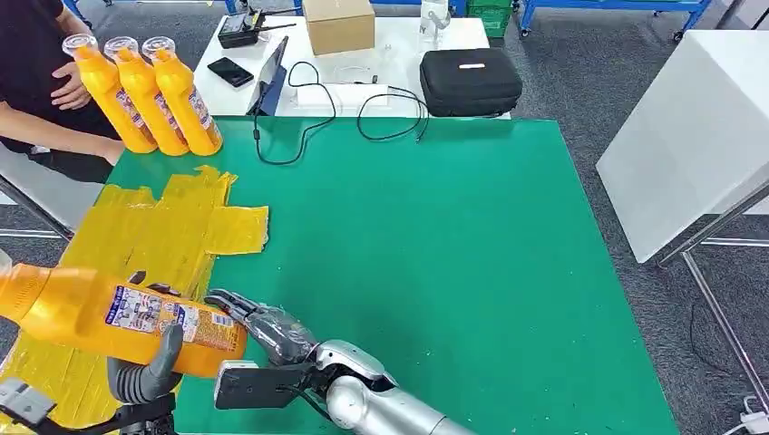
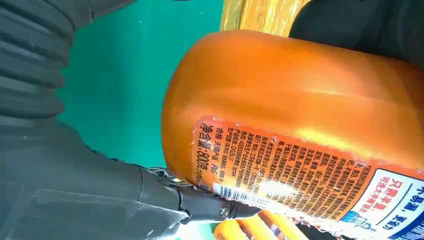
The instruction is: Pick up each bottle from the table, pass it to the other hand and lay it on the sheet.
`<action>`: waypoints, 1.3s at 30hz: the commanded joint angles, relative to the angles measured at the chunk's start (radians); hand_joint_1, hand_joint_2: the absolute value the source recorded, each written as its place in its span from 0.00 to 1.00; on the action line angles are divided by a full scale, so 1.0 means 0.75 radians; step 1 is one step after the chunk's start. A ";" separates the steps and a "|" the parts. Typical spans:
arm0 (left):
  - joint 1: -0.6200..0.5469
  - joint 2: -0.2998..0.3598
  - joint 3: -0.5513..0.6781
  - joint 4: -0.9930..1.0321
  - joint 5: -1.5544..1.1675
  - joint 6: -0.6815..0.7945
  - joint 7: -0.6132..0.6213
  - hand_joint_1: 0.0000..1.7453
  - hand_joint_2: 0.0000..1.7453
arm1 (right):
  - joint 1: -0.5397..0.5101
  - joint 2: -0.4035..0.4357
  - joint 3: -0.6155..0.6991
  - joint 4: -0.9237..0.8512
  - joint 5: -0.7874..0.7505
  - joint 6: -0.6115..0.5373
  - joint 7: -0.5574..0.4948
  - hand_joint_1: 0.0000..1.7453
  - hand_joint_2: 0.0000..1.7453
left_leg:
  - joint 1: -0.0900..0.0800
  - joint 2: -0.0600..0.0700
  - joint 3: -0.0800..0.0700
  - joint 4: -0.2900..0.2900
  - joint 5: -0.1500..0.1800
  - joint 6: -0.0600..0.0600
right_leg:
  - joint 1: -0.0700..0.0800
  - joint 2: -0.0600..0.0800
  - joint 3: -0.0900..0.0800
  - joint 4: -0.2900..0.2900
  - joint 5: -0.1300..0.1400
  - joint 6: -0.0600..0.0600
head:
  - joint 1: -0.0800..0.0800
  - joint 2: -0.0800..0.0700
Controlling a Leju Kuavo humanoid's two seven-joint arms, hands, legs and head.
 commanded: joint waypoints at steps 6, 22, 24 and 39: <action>-0.132 -0.030 0.002 -0.002 0.010 0.005 -0.009 1.00 1.00 | 0.070 -0.018 0.066 0.045 0.011 0.016 0.003 0.00 1.00 | 0.001 -0.005 0.002 -0.001 0.000 -0.001 | 0.001 -0.006 0.005 -0.002 -0.001 0.000 | 0.000 0.000; -0.449 0.136 0.613 0.578 -1.851 1.155 -0.302 1.00 1.00 | 0.060 -0.569 -0.514 -0.766 -0.059 0.060 0.021 0.00 0.00 | -0.002 -0.024 -0.002 -0.003 0.009 0.001 | -0.002 -0.022 0.000 -0.003 0.002 0.001 | 0.001 0.000; -0.442 0.110 0.614 0.559 -1.871 1.155 -0.302 1.00 1.00 | 0.075 -0.543 -0.497 -0.755 -0.032 0.039 0.022 0.00 0.00 | -0.001 -0.011 -0.004 0.000 0.008 -0.001 | -0.001 -0.013 0.000 -0.001 0.005 -0.002 | -0.003 0.000; -0.429 0.087 0.604 0.527 -1.872 1.155 -0.302 1.00 1.00 | 0.081 -0.525 -0.503 -0.734 -0.012 0.021 0.017 0.00 0.00 | -0.005 -0.011 -0.007 0.000 0.011 0.002 | -0.004 -0.010 -0.002 0.000 0.007 0.003 | -0.002 0.000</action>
